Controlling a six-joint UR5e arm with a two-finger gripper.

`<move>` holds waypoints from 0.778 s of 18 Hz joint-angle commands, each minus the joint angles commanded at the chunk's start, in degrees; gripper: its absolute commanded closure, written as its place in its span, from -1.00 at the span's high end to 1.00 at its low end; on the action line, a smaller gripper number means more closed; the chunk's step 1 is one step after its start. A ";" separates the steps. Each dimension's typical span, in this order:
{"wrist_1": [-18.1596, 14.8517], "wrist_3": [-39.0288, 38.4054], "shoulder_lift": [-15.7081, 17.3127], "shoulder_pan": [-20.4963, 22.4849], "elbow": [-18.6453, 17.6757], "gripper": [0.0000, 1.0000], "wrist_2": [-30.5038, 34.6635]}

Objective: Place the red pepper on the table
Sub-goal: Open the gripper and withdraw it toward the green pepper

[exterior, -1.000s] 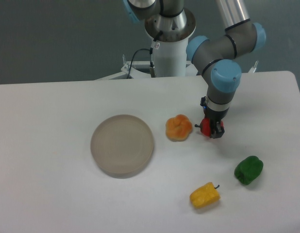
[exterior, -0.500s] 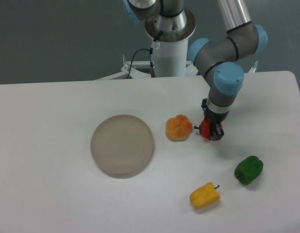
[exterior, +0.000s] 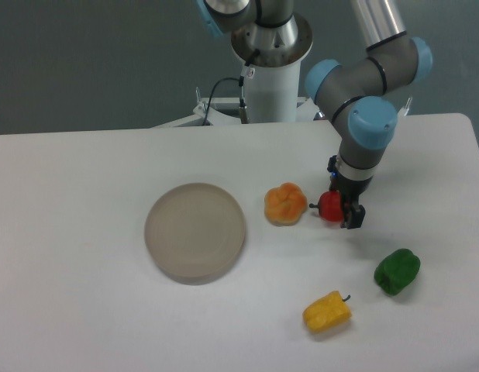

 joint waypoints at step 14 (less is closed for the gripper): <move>-0.09 -10.89 -12.64 0.79 22.50 1.00 -0.09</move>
